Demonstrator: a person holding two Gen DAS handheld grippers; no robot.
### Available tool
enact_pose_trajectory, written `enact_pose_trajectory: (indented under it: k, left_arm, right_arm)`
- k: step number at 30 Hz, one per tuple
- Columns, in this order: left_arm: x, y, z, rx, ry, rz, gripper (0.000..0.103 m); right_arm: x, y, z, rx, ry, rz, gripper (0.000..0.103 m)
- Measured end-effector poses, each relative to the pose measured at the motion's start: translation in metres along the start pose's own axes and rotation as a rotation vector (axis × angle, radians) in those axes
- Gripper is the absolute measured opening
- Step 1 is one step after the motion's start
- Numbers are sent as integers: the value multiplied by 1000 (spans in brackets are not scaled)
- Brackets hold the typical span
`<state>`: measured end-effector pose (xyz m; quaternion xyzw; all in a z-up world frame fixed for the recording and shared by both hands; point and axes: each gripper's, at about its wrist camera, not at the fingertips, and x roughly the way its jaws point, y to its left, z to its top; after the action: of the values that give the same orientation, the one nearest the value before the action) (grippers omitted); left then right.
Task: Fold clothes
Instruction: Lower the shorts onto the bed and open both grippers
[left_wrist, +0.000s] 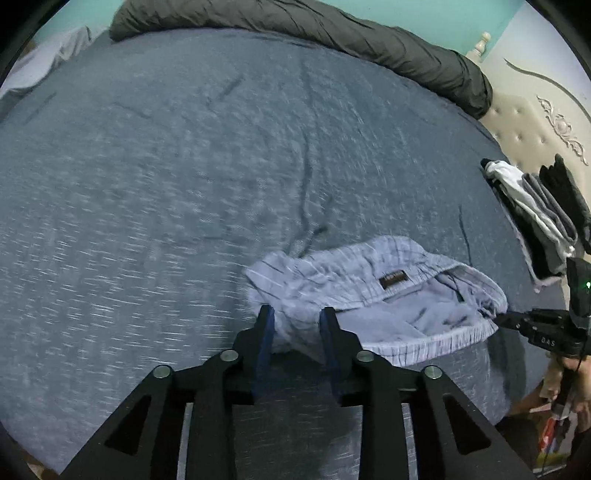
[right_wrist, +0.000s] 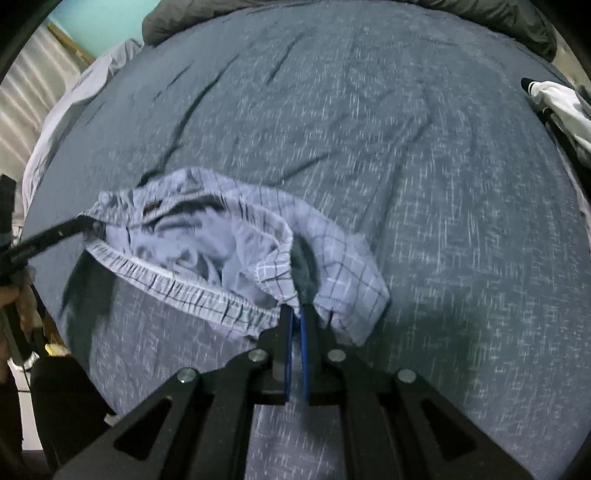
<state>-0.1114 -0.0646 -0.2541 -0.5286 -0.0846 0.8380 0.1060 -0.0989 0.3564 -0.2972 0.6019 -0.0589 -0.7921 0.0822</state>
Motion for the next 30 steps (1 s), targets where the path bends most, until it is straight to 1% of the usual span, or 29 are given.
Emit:
enact_pose_trajectory:
  k: [2, 4, 5, 7, 8, 11, 17, 18, 20, 22, 23, 24, 25, 26, 27, 28, 30]
  left_arm:
    - [-5, 0, 1, 14, -11, 17, 36]
    - [-6, -1, 1, 35, -7, 20, 36]
    - [-5, -1, 1, 46, -1, 18, 36]
    - [3, -5, -1, 64, 9, 21, 36]
    - [6, -7, -2, 73, 15, 22, 36]
    - [16, -10, -4, 91, 26, 38, 36]
    - [28, -11, -3, 131, 37, 72, 36]
    - [29, -11, -3, 136, 38, 73, 34]
    - [31, -11, -1, 146, 40, 71, 25]
    - [31, -12, -1, 157, 35, 69, 10]
    - [30, -12, -1, 164, 30, 69, 10]
    - [29, -13, -1, 170, 25, 68, 7]
    - [27, -13, -1, 171, 18, 66, 5]
    - [24, -13, -1, 171, 11, 64, 4]
    - [22, -12, -1, 170, 3, 61, 4]
    - [19, -12, -1, 169, -4, 59, 4]
    - [13, -10, -1, 165, -19, 53, 3]
  right_arm:
    - [-3, -4, -4, 14, 1, -6, 16]
    - [-13, -7, -5, 29, -30, 6, 21]
    - [-19, -9, -5, 37, -48, 11, 26]
    - [-30, -11, -3, 59, -87, 26, 32]
    - [-35, -11, -1, 67, -104, 37, 32]
    - [-37, -6, 4, 45, -112, 35, 32]
    - [-16, -3, 11, 23, -70, 6, 32]
    - [-13, -3, 12, 11, -64, -7, 32]
    - [-9, -3, 14, -2, -62, -21, 32]
    - [-6, -4, 15, -6, -65, -17, 32]
    - [-7, -6, 15, -2, -69, -2, 31]
    - [-7, -8, 15, 2, -74, 13, 28]
    - [-6, -7, 15, -6, -74, 18, 19]
    - [-6, -5, 14, -18, -73, 21, 15]
    - [-8, -4, 13, -30, -79, 16, 13]
    - [-10, -3, 12, -43, -87, 8, 7]
    - [-16, -1, 11, -54, -106, -6, 4]
